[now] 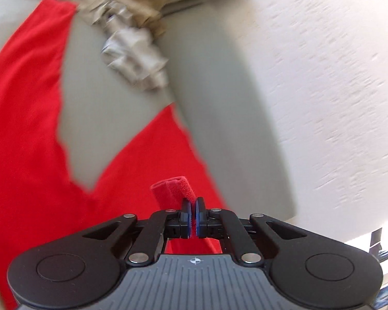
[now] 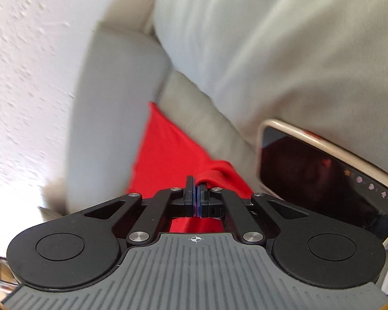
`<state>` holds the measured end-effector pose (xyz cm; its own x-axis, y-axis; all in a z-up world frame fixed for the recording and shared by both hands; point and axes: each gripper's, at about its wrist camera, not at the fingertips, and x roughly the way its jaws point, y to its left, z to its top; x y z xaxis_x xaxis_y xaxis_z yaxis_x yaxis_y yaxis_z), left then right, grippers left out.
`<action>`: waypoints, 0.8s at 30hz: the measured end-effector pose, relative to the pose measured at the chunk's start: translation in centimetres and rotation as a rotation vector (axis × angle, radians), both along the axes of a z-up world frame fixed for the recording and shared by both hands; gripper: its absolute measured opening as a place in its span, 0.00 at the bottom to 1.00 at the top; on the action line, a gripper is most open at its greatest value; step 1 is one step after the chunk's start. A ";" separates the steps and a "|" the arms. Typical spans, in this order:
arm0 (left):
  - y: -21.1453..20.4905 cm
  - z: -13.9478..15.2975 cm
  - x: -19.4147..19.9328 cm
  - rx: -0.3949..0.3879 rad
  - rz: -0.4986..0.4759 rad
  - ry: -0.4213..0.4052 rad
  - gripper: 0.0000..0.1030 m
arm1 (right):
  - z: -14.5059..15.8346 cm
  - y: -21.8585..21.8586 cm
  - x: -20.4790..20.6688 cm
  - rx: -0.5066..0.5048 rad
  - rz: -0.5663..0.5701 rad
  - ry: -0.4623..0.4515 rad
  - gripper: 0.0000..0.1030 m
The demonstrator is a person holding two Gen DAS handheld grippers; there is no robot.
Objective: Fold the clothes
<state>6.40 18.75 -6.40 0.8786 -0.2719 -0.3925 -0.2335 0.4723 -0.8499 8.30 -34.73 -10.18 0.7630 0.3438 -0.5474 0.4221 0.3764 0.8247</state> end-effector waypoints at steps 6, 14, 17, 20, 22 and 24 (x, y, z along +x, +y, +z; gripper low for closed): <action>-1.3 -0.8 -0.5 0.191 -0.040 0.223 0.01 | -0.2 2.7 -1.2 -0.184 0.220 0.203 0.01; 0.4 -3.0 -3.7 0.144 -0.029 0.236 0.01 | -3.8 3.1 -2.9 -0.154 0.228 0.263 0.01; 0.3 -1.6 -4.8 0.145 -0.007 0.097 0.01 | -2.5 2.6 -3.1 -0.119 0.185 0.183 0.01; -0.1 -1.9 -5.7 0.216 0.015 0.080 0.01 | -1.9 2.3 -3.4 -0.091 0.158 0.119 0.01; -0.5 -3.1 -6.0 0.270 0.026 0.144 0.01 | -2.4 2.6 -3.5 -0.110 0.186 0.141 0.01; -0.4 -5.0 -5.9 0.277 0.041 0.239 0.01 | -3.7 3.4 -3.5 -0.149 0.237 0.200 0.01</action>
